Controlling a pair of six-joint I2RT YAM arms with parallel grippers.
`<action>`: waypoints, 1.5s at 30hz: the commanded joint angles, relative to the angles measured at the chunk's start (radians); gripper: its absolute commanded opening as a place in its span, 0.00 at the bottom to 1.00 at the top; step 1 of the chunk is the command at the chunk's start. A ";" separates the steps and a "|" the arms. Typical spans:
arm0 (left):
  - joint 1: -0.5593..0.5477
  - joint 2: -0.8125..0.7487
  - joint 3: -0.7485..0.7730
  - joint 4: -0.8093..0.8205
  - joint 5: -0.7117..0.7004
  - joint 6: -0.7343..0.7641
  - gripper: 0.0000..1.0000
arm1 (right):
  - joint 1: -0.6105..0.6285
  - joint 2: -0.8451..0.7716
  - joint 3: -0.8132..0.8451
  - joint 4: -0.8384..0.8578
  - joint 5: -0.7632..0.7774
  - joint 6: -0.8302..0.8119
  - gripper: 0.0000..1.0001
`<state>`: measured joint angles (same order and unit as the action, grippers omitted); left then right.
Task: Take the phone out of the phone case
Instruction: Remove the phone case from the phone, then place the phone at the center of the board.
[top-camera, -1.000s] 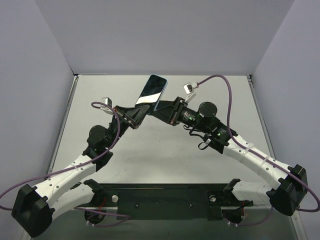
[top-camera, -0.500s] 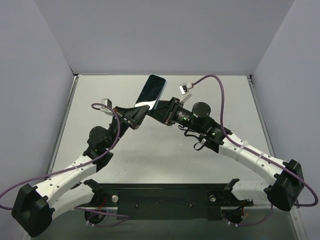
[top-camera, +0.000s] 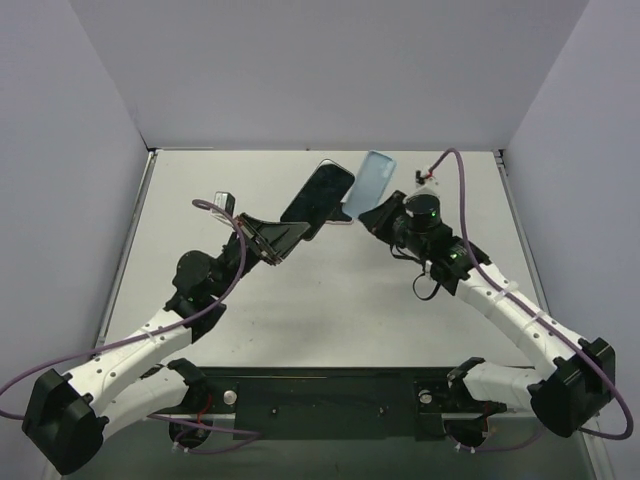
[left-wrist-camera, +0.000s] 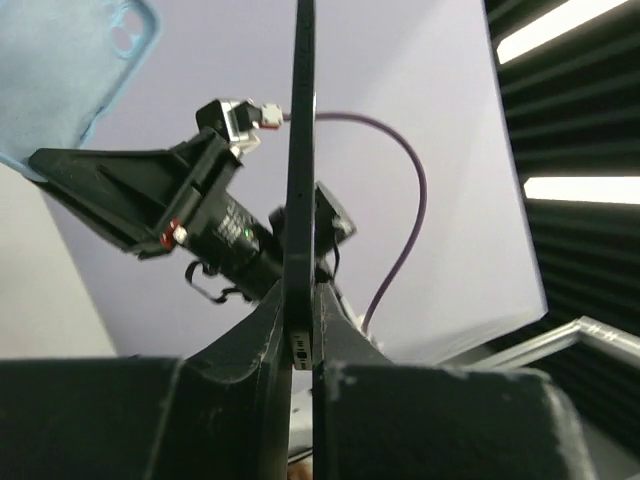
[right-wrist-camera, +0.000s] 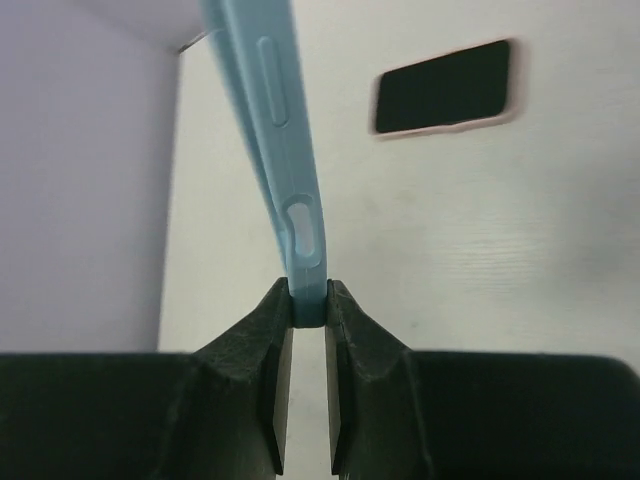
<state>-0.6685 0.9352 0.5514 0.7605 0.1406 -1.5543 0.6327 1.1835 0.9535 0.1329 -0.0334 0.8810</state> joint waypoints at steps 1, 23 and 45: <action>-0.005 -0.007 0.192 -0.060 0.264 0.283 0.00 | -0.189 -0.093 0.005 -0.327 0.185 -0.115 0.00; -0.223 0.405 -0.076 -0.323 0.646 0.740 0.00 | -0.392 -0.314 0.080 -0.736 0.089 -0.448 0.00; -0.145 0.735 -0.105 -0.202 0.593 0.620 0.00 | -0.377 -0.331 -0.027 -0.719 -0.010 -0.445 0.00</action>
<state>-0.8246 1.6165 0.4210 0.6228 0.7403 -0.9630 0.2501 0.8619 0.9295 -0.6086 -0.0353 0.4427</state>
